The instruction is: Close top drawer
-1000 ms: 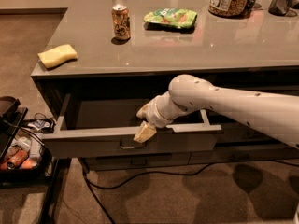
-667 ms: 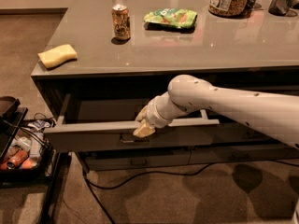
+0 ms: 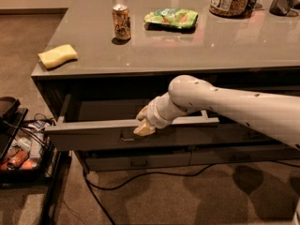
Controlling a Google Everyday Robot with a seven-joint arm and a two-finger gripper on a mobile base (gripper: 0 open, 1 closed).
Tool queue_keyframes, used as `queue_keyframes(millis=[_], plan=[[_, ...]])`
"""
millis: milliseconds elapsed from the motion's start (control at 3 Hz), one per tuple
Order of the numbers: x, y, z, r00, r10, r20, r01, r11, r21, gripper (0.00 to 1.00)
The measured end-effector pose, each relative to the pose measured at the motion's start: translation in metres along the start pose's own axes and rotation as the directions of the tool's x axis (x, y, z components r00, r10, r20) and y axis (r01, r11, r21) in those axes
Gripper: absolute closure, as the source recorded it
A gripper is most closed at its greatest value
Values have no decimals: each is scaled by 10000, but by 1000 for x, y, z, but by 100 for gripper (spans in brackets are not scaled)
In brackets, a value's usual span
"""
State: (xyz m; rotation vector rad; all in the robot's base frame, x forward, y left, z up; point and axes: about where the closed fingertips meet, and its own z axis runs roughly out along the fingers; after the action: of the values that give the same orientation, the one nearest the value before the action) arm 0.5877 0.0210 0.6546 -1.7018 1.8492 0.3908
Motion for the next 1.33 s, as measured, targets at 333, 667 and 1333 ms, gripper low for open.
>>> queue_keyframes(millis=[333,667,1333], plan=[[0,0,0,10000,-1,0,1,10000,0,81],[0,0,0,10000,-5,-2,5,10000,2,58],[-8,-6,4,9994,-291,-191,287,9994,-210,12]])
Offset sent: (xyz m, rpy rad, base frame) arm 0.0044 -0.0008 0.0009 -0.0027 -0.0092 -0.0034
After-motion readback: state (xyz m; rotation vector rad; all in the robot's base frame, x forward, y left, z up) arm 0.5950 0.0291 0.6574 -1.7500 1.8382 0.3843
